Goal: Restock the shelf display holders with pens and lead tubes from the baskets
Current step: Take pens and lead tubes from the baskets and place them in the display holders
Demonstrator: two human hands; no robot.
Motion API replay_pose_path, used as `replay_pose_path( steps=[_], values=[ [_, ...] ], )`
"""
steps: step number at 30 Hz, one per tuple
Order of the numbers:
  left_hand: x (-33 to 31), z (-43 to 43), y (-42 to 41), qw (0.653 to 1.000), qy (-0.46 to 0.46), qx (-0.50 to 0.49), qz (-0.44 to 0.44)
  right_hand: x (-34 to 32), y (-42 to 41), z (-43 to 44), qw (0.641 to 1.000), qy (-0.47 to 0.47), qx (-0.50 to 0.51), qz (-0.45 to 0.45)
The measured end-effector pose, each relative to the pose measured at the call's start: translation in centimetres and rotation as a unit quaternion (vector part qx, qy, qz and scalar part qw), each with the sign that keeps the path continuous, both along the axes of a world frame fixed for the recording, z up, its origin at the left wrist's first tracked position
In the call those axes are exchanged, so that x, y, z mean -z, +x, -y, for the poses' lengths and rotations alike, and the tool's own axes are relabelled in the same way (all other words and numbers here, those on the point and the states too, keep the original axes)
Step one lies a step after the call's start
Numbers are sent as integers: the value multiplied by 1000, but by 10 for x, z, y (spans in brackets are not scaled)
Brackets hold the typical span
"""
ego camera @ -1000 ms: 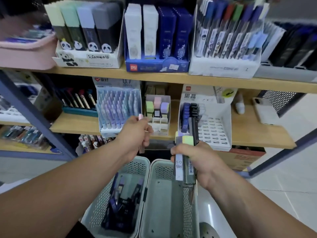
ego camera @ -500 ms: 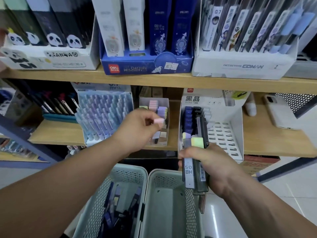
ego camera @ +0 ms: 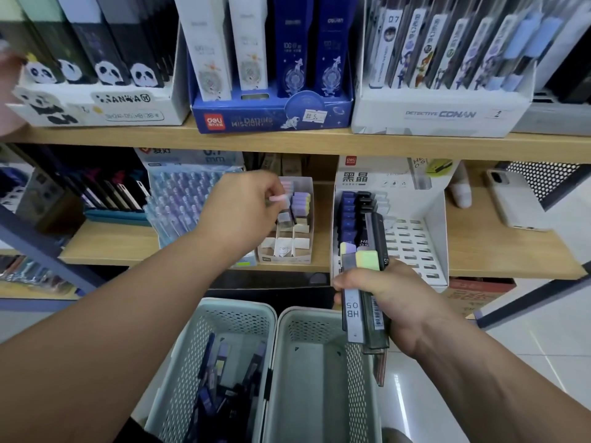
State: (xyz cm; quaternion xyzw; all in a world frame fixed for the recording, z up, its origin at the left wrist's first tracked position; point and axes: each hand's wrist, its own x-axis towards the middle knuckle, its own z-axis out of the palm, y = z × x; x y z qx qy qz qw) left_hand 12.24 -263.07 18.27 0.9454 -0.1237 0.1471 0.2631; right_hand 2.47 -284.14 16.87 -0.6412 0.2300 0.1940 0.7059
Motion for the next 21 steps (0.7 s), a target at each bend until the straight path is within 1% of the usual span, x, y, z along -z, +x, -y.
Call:
replay_pose_path(
  steps=[3, 5, 7, 11, 16, 21],
  values=[
    [-3, -1, 1, 997, 60, 36, 16, 0, -2, 1, 1000, 2, 1, 1],
    [-4, -3, 4, 995, 82, 44, 38, 0, -3, 2, 1000, 2, -4, 0],
    [-3, -3, 6, 994, 90, 31, 50, -1, -3, 3, 1000, 2, -10, -1],
    [4, 3, 12, 992, 118, 10, 40, 0, 0, 4, 1000, 5, -12, -5],
    [11, 7, 21, 983, 183, -13, 26, 1, 4, 2, 1000, 2, -20, -13],
    [12, 11, 24, 958, 279, -36, 59, 3, 6, 0, 999, 43, -13, -17]
  ],
)
